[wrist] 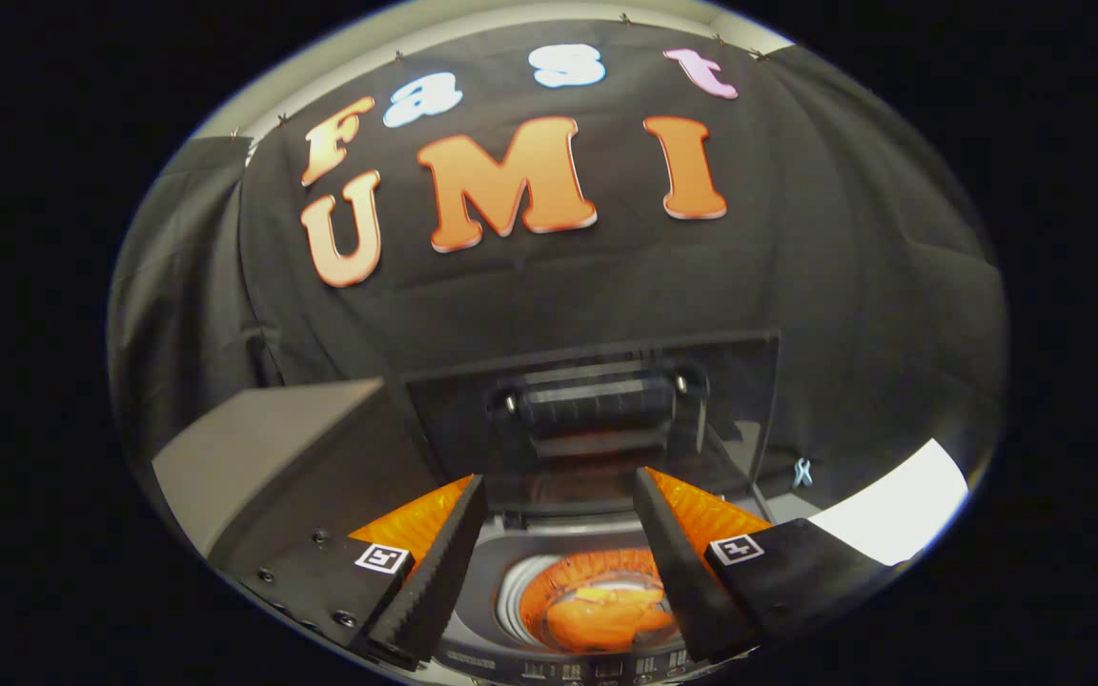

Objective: Put the clothes into the washing machine and then close the washing machine lid.

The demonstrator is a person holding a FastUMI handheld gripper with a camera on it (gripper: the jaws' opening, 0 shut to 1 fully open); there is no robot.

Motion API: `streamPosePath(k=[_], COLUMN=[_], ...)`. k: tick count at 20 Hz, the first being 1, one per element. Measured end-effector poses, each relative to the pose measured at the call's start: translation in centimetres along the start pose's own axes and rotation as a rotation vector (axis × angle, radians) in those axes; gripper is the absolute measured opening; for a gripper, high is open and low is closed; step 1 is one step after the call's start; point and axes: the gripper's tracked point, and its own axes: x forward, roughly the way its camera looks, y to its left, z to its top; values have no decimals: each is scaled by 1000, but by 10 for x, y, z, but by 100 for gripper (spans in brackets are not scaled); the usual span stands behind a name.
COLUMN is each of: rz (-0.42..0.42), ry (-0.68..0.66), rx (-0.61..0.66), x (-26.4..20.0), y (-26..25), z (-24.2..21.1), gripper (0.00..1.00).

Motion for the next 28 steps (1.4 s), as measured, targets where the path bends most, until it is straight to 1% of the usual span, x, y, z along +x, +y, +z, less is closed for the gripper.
streamPosePath(k=[3, 5, 6, 8, 12, 15, 17, 20, 24, 28], rz=[26, 36, 36, 23, 18, 7, -3, -55, -67, -86], ry=[-120, -179, -198, -213, -177, -96, -70, -9, 50, 44], rx=[-31, -55, -66, -91, -83, -70, -59, -75, -50, -113], x=[3, 10, 16, 35, 82, 125, 145, 175, 188, 194], y=[14, 18, 20, 17, 10, 3, -2, -22, -26, -29], z=[62, 93, 106, 118, 119, 100, 92, 71, 46, 42], gripper=[99, 98, 98, 98, 99, 99, 99, 99, 99, 97])
